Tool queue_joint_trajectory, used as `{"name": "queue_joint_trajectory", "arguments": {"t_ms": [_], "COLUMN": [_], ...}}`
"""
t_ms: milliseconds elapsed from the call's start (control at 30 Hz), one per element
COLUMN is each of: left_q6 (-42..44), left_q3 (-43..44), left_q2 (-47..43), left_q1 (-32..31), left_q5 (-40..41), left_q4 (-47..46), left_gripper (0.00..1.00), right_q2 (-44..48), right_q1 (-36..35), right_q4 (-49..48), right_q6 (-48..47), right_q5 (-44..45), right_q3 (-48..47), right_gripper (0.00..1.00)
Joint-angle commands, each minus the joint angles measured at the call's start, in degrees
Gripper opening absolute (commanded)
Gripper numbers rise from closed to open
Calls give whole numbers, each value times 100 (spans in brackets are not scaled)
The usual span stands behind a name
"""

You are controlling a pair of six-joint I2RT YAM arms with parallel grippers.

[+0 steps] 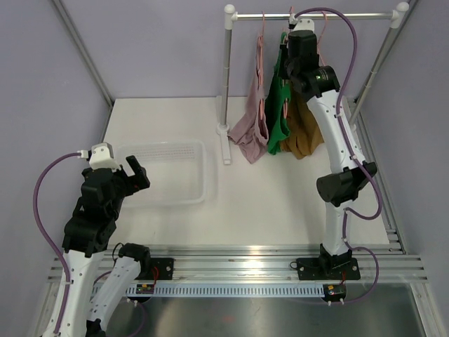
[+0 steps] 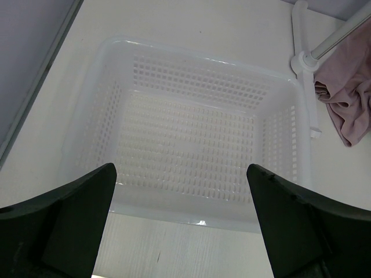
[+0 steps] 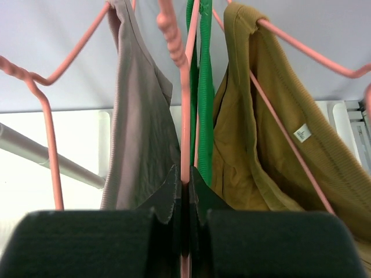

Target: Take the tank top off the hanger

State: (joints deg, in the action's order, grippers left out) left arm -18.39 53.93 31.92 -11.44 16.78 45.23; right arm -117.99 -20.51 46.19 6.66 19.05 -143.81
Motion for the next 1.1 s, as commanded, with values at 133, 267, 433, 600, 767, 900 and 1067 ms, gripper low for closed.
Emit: {"name": "queue_joint_trajectory", "arguments": {"t_ms": [133,267,433,600,767,900,1067], "left_q6": [46,38,46,46,55,82,-304], "left_q3": [-23,-23,-23,-32,12,257,767], "left_q2": [-81,-72,-72,-20,42,183,446], "left_q1": [28,28,28,19,19,28,-42], "left_q5": [-69,-78,-78,-113,-130,-639,-1659], "left_q4": [-357,-357,-366,-384,-384,-419,-655], "left_gripper": [99,99,99,99,99,99,99], "right_q2": [576,891,1857,2948,3616,4501,5574], "right_q1": [-23,-23,-23,-23,-23,-23,-23], "right_q4": [-559,-524,-576,-507,265,715,1153], "right_q6": [-261,-200,11,222,415,591,732], "right_q5": [205,126,-102,-656,-1069,-1508,-2289], "right_q3": [-692,-483,683,1644,2127,2690,3473], "right_gripper": [0,0,0,0,0,0,0]}}
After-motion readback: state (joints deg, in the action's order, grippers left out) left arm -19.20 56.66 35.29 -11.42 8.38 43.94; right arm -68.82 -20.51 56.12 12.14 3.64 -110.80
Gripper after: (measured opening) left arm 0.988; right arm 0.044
